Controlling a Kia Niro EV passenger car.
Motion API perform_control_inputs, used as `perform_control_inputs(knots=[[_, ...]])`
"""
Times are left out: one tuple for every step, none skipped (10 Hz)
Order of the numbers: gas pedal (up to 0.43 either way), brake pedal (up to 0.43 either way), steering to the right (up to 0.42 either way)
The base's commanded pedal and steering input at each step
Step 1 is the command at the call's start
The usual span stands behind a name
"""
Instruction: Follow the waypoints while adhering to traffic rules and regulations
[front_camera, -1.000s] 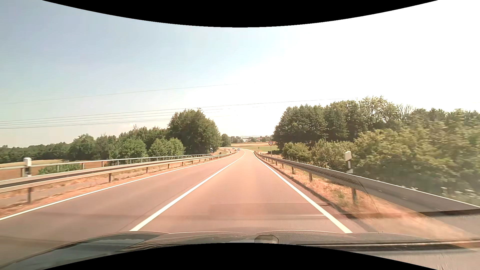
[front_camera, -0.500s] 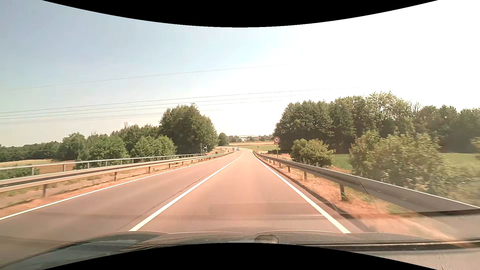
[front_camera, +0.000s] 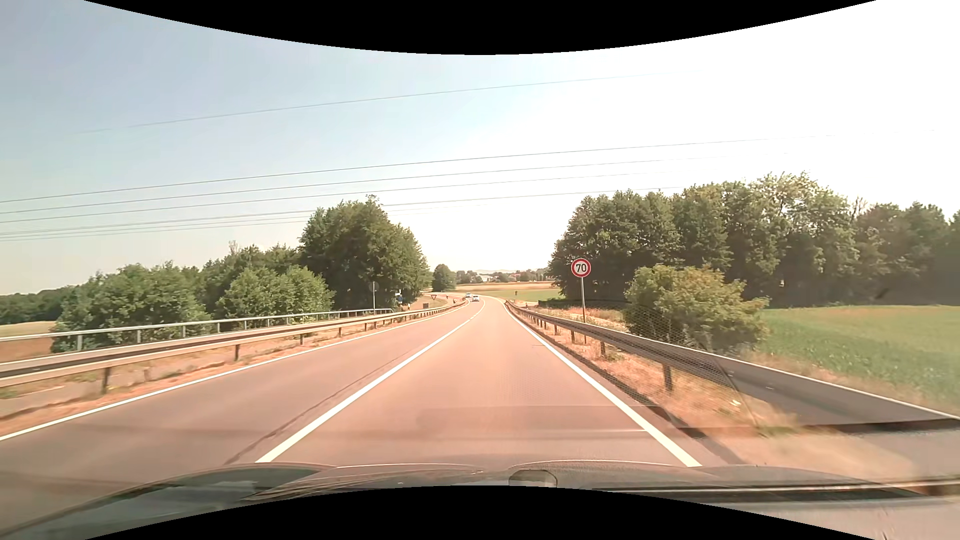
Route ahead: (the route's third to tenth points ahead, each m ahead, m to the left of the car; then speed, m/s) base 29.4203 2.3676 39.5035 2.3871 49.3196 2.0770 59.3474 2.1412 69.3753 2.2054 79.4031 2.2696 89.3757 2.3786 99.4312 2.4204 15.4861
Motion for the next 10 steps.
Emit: perform_control_inputs(knots=[[0.169,0.000,0.001],[0.157,0.000,0.001],[0.157,0.000,0.001],[0.157,0.000,0.000],[0.157,0.000,0.000],[0.157,0.000,0.000],[0.157,0.000,0.000],[0.157,0.000,0.000],[0.157,0.000,0.000],[0.157,0.000,0.000]])
